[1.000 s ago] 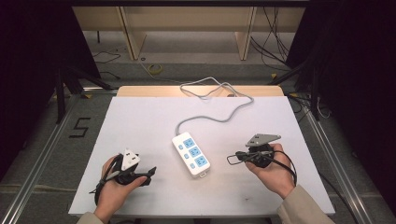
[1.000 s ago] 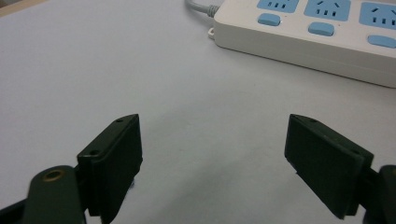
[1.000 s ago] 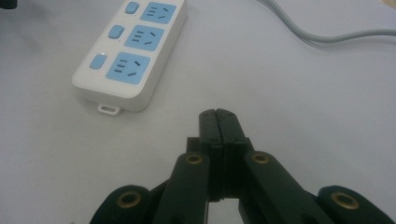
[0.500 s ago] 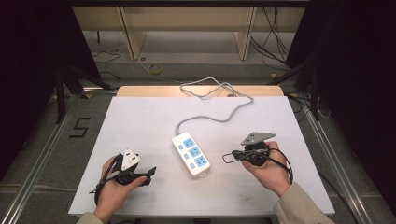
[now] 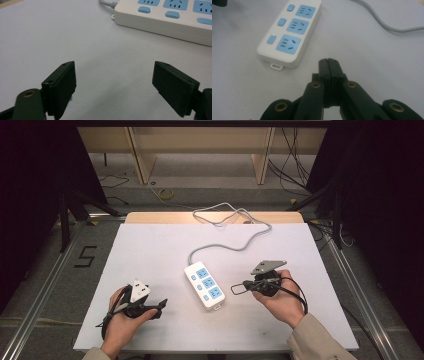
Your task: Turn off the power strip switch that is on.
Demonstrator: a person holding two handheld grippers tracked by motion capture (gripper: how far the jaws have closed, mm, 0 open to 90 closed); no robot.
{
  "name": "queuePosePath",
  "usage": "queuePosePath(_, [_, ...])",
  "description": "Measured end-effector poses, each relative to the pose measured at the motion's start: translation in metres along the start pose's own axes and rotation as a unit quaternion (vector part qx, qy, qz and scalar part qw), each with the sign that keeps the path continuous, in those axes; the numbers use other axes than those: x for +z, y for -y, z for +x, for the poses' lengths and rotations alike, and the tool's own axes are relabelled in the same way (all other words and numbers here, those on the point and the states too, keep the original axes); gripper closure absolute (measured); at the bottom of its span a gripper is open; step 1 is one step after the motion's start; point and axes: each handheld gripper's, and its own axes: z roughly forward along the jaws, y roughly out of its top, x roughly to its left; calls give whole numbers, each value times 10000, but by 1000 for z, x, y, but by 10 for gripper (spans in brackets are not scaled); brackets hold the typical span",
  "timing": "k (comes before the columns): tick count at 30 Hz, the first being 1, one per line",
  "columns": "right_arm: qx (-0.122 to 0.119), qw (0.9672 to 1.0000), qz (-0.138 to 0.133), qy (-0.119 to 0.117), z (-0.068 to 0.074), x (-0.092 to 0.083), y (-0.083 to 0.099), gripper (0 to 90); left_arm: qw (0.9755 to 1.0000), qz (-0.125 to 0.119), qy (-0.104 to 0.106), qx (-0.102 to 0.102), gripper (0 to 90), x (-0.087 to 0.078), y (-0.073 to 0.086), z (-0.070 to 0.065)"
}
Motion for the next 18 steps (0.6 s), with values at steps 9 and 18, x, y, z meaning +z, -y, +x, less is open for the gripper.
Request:
queuePosePath(9, [-29,10000,30,8,3,3,-7,900,10000,9,0,19,191,0,0,0])
queuePosePath(18, [-102,9999,63,-33,8,7,-14,900,10000,12,2,25,190,0,0,0])
